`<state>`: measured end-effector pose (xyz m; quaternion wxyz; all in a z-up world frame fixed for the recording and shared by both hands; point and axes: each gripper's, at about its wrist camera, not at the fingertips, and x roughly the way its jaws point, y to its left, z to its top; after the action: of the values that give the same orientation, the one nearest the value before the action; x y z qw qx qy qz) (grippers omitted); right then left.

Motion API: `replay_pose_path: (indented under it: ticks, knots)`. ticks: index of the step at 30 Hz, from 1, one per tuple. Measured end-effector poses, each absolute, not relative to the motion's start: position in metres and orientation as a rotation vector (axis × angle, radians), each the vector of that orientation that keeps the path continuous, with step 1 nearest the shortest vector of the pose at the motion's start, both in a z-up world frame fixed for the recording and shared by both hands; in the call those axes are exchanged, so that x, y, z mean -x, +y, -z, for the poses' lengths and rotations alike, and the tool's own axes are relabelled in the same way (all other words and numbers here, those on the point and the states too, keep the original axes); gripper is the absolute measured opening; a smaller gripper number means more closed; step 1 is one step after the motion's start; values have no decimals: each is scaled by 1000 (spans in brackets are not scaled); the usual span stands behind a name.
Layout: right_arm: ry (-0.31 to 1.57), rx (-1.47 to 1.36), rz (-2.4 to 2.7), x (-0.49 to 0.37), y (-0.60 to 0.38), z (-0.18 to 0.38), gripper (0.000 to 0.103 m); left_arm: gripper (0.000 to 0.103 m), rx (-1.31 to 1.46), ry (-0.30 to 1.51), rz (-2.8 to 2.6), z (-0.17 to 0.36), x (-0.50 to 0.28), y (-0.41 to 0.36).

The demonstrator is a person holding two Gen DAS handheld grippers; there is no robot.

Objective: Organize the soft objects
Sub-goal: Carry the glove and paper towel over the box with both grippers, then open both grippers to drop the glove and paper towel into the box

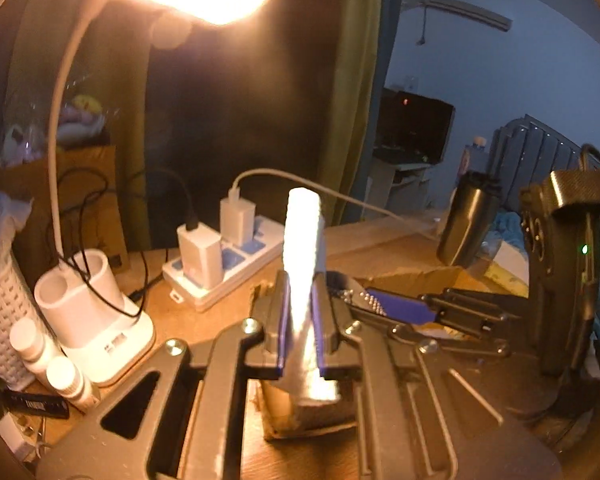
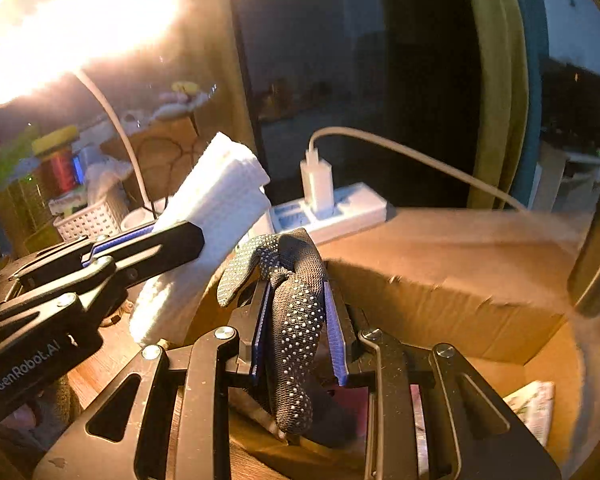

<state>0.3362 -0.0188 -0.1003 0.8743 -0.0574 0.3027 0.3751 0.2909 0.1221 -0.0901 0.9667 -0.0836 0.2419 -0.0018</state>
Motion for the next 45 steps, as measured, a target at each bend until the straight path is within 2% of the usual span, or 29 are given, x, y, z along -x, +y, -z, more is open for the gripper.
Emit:
replay_pose_path:
  ticks: [6,8,12,17,18,19,21,26,31,35,36,39,42,44,45]
  knots:
    - [686,148,-807,-339,-6,118,29,10,180,526,-6,100,-296,125]
    - [701,158,-809,-340,-5,121,32,10,179,537,-9,104,-298,125]
    - [706,194,-815,-340,-5,118,56,10,190,575,-23,113,-305,125]
    - [674,224,-770,-339,-20,109,56,10,185,582,-18,112,-306,122]
    - [664,230,-762,-338,-23,107,54,10,187,588,-15,114,-307,121]
    - [647,239,-742,-337,-27,105,40,10,189,594,-12,114,-307,120]
    - [627,262,-718,-337,-30,104,22,10,188,617,-4,117,-310,118]
    - [693,321,-722,-343,-22,123,21,11,170,724,2,137,-323,112]
    - [697,320,-730,-343,-22,125,21,12,166,731,-9,138,-325,112]
    - [685,302,-717,-343,-29,117,22,20,152,723,-10,131,-321,109]
    - [682,300,-714,-342,-30,115,24,20,146,715,-12,129,-319,108]
    - [660,296,-695,-338,-36,105,40,21,129,687,-18,119,-313,106]
    - [636,281,-677,-332,-45,94,41,22,120,667,-26,112,-306,104]
    - [615,277,-663,-325,-52,85,48,23,121,659,-31,109,-300,102]
    - [607,274,-659,-322,-56,81,52,28,122,657,-33,107,-298,102]
